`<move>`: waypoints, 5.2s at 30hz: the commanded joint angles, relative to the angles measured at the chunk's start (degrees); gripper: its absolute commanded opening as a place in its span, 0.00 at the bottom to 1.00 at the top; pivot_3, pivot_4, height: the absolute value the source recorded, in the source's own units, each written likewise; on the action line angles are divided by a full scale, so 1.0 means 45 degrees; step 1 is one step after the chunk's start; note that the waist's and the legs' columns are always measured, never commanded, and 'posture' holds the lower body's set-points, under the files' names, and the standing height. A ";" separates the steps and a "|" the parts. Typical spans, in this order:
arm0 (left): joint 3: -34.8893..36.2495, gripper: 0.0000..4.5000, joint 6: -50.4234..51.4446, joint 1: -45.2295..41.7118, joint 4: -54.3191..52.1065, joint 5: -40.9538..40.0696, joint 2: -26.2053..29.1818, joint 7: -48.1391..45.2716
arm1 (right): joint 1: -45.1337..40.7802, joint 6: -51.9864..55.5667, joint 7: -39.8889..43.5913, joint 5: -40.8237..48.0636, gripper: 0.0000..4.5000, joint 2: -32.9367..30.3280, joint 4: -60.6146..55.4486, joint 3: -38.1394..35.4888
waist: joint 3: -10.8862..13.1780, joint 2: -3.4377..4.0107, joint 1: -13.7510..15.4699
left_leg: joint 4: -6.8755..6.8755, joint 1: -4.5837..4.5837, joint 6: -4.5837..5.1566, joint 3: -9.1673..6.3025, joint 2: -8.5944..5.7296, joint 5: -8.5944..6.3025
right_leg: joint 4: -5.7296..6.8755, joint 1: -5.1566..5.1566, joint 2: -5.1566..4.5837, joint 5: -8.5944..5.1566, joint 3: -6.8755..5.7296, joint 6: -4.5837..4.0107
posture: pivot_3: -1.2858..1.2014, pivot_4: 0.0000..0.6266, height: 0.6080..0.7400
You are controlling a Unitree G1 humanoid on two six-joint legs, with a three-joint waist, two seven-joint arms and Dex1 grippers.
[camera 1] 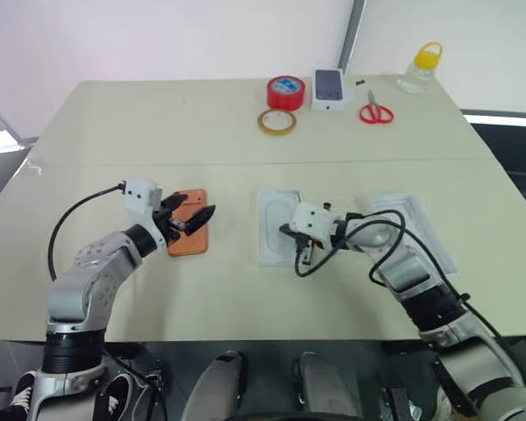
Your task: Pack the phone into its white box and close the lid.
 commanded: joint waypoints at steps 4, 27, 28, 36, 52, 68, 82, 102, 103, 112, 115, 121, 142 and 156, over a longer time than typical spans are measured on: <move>0.0096 0.98 -0.0201 -0.0210 -0.0236 0.0010 -0.0133 0.0179 | -0.0071 0.0169 0.0300 -0.0319 0.01 -0.0256 -0.0395 -0.0070 | 0.0000 0.0000 0.0004 | 0.0001 0.0000 -0.0001 -0.0001 -0.0001 0.0000 | 0.0000 0.0000 -0.0001 0.0000 0.0000 0.0000 | 0.52 0.24 1.00; 0.3708 0.98 0.5158 -0.1750 0.4076 -0.3149 0.1642 0.0507 | -0.2963 0.0314 -0.1519 -0.0063 0.01 0.3925 0.1434 0.0073 | 0.0001 -0.0003 -0.0100 | -0.0011 -0.0001 -0.0008 -0.0005 0.0006 0.0005 | 0.0025 -0.0073 0.0011 0.0001 0.0002 -0.0001 | 0.52 0.24 1.00; 0.3753 0.98 0.5592 -0.1799 0.4426 -0.3261 0.1768 0.0454 | -0.3181 0.0119 -0.1509 -0.0375 0.01 0.4148 0.1890 0.0490 | 0.0001 -0.0003 -0.0097 | -0.0009 -0.0001 -0.0008 -0.0005 0.0003 0.0005 | 0.0025 -0.0082 0.0010 0.0001 0.0002 -0.0001 | 0.52 0.24 1.00; 0.3312 0.98 0.6566 -0.2066 0.5127 -0.3192 0.1630 0.0583 | -0.5369 0.0050 -0.1705 -0.1810 0.01 0.6121 0.6778 0.1898 | -0.0003 -0.0011 -0.0151 | -0.0008 -0.0003 -0.0019 -0.0005 0.0001 0.0012 | 0.0043 -0.0098 0.0011 0.0003 0.0005 -0.0002 | 0.52 0.24 1.00; 0.1483 0.98 0.7050 -0.2566 0.5805 -0.2218 0.0811 0.0124 | -0.5165 -0.0552 -0.0553 -0.2214 0.01 0.6843 0.7578 0.2120 | -0.0074 0.0028 -0.0258 | -0.0013 0.0020 -0.0029 -0.0009 -0.0007 0.0017 | 0.0067 -0.0086 0.0008 0.0002 0.0008 -0.0002 | 0.52 0.24 1.00; 0.0326 0.98 0.7329 -0.3102 0.5965 -0.1548 -0.0609 -0.0769 | -0.4472 0.0183 -0.0253 -0.2355 0.01 0.6591 0.6434 0.2085 | -0.0195 0.0089 -0.0074 | -0.0014 0.0022 -0.0023 -0.0014 -0.0021 0.0013 | 0.0040 -0.0066 0.0001 0.0001 0.0006 0.0000 | 0.52 0.24 1.00; 0.1282 0.60 0.7119 -0.2969 0.6547 -0.1390 -0.0225 -0.0871 | -0.4392 0.0035 -0.0332 -0.2462 0.00 0.6446 0.6369 0.2049 | -0.0203 0.0083 -0.0114 | -0.0027 0.0049 -0.0021 -0.0016 -0.0016 0.0011 | 0.0028 -0.0038 0.0003 0.0001 0.0005 0.0000 | 0.52 0.24 1.00; 0.0926 0.99 0.6582 -0.2481 0.5448 -0.0875 0.0168 -0.0416 | -0.4469 0.0114 -0.0477 -0.2333 0.00 0.6615 0.6596 0.1827 | -0.0203 0.0083 -0.0368 | -0.0099 0.0151 0.0029 -0.0020 -0.0014 -0.0018 | 0.0027 0.0030 0.0003 0.0000 0.0013 -0.0002 | 0.52 0.24 1.00; 0.0894 0.99 0.6664 -0.2480 0.5475 -0.0837 0.0213 -0.0380 | -0.4477 0.0131 -0.0478 -0.2312 0.00 0.6629 0.6601 0.1807 | -0.0203 0.0083 -0.0382 | -0.0120 0.0189 0.0034 -0.0020 -0.0013 -0.0021 | 0.0022 0.0056 0.0003 0.0000 0.0015 -0.0003 | 0.52 0.24 1.00; 0.1562 0.99 0.7861 -0.2518 0.5812 -0.1682 0.0771 -0.0974 | -0.4494 0.0157 -0.0481 -0.2268 0.00 0.6590 0.6566 0.1824 | -0.0203 0.0082 -0.0452 | -0.0173 0.0222 0.0020 -0.0020 -0.0002 -0.0013 | 0.0016 0.0060 0.0010 -0.0001 0.0020 -0.0005 | 0.52 0.24 1.00; 0.1867 0.99 0.8282 -0.2549 0.5666 -0.2072 0.1001 -0.1132 | -0.4454 0.0150 -0.0473 -0.2279 0.00 0.6585 0.6530 0.1855 | -0.0203 0.0082 -0.0507 | -0.0193 0.0222 0.0014 -0.0019 0.0001 -0.0009 | 0.0012 0.0049 0.0013 -0.0001 0.0026 -0.0005 | 0.52 0.24 1.00; 0.2437 0.99 0.8485 -0.2456 0.5216 -0.2723 0.1009 -0.1349 | -0.4436 0.0204 -0.0477 -0.2259 0.00 0.6638 0.6461 0.1857 | -0.0200 0.0079 -0.0503 | -0.0194 0.0221 0.0014 -0.0019 0.0001 -0.0010 | 0.0006 0.0050 0.0012 -0.0002 0.0025 -0.0006 | 0.52 0.24 1.00; 0.3466 0.70 0.8719 -0.2209 0.5283 -0.3498 0.0332 -0.1061 | -0.4353 0.0239 -0.0378 -0.2279 0.00 0.6612 0.6340 0.1889 | -0.0186 0.0060 -0.0418 | -0.0197 0.0214 0.0012 -0.0020 0.0003 -0.0008 | 0.0002 0.0041 0.0013 -0.0002 0.0026 -0.0007 | 0.52 0.24 1.00; 0.4102 0.30 0.9378 -0.2036 0.4976 -0.3988 0.0195 -0.0712 | -0.4268 0.0265 -0.0359 -0.2282 0.00 0.6603 0.6239 0.1911 | -0.0182 0.0055 -0.0419 | -0.0200 0.0213 0.0010 -0.0019 0.0003 -0.0009 | 0.0001 0.0040 0.0013 -0.0002 0.0026 -0.0007 | 0.52 0.24 1.00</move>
